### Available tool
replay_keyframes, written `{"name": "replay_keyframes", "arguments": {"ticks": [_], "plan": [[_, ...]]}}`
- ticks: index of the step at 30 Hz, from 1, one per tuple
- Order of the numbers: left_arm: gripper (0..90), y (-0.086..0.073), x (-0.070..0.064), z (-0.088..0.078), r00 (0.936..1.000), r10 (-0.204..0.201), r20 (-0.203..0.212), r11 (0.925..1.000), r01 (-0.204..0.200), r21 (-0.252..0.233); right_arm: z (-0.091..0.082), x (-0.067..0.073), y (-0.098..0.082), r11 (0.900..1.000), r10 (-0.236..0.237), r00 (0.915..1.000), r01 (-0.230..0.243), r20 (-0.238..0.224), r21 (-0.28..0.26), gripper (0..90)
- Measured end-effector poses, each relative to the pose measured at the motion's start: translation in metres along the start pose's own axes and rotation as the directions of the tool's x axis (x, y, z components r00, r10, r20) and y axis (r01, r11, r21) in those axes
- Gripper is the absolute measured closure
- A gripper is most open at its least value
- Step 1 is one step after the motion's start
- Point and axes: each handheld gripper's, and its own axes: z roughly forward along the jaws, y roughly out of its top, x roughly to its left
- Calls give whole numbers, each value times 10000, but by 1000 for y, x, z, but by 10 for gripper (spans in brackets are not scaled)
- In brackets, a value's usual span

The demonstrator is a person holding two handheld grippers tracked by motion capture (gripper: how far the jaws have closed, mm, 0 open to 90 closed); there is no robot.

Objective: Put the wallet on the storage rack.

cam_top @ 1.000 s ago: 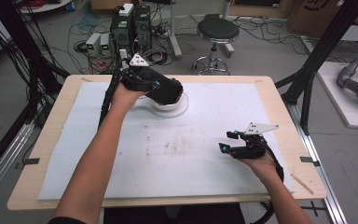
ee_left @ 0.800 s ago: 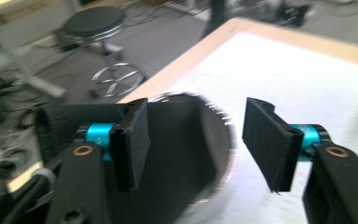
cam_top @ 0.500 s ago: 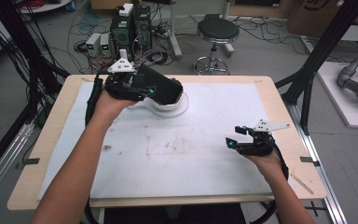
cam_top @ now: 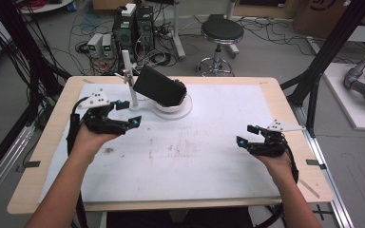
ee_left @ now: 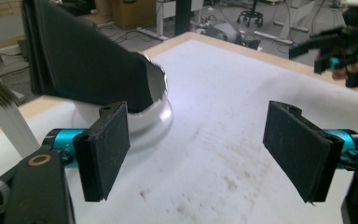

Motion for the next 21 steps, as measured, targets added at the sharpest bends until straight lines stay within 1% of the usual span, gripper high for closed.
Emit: {"name": "replay_keyframes", "arguments": {"ticks": [1, 2, 3, 6, 7, 8, 9, 12, 14, 15, 18, 19, 21], "plan": [[215, -6, 0, -1, 10000, -4, 30, 10000, 4, -5, -1, 0, 0, 10000, 11, 10000, -11, 35, -29, 221], [208, -11, -2, -3, 9999, -117, 96, 9999, 117, -49, -1, 0, -1, 10000, 30, 10000, -30, 43, -44, 220], [204, -17, -2, -4, 9999, -109, 110, 9999, 110, -100, -1, -1, -2, 10000, 30, 10000, -30, 47, -68, 219], [204, -32, -6, -5, 9999, -81, 78, 10000, 81, -38, -2, -2, -3, 10000, 25, 10000, -24, 68, -66, 213], [203, -39, -8, -5, 9999, -4, 161, 10000, 4, 38, -2, -2, -3, 10000, 2, 10000, -1, 83, -93, 213], [203, -43, -10, -4, 9999, -27, 133, 10000, 27, 20, -2, -4, -4, 10000, 16, 10000, -15, 93, -73, 211], [203, -49, -11, -4, 9997, -92, 210, 10000, 92, -25, -2, -4, -4, 10000, 72, 9999, -71, 105, -50, 209], [179, -57, -10, -3, 9995, -199, 244, 9997, 196, 126, -2, -6, -5, 9999, 102, 9999, -101, 122, -42, 203], [164, -68, -11, -4, 9987, -506, 26, 9987, 506, 21, -3, -6, -6, 9997, 258, 9996, -257, 102, -49, 200], [159, -72, -11, -3, 9985, -549, -56, 9985, 549, 57, -3, -7, -6, 9998, 166, 9998, -165, 107, -80, 200], [159, -81, -10, 0, 9979, -645, -59, 9977, 646, 202, -4, -7, -7, 9999, 165, 9997, -165, 154, -1, 200], [159, -83, -9, 1, 9974, -723, -25, 9972, 723, 190, -5, -8, -8, 9999, 112, 9998, -112, 176, 32, 200], [159, -84, -8, 2, 9978, -669, -21, 9975, 669, 210, -6, -8, -9, 9999, 86, 9997, -89, 233, 126, 200]]}}
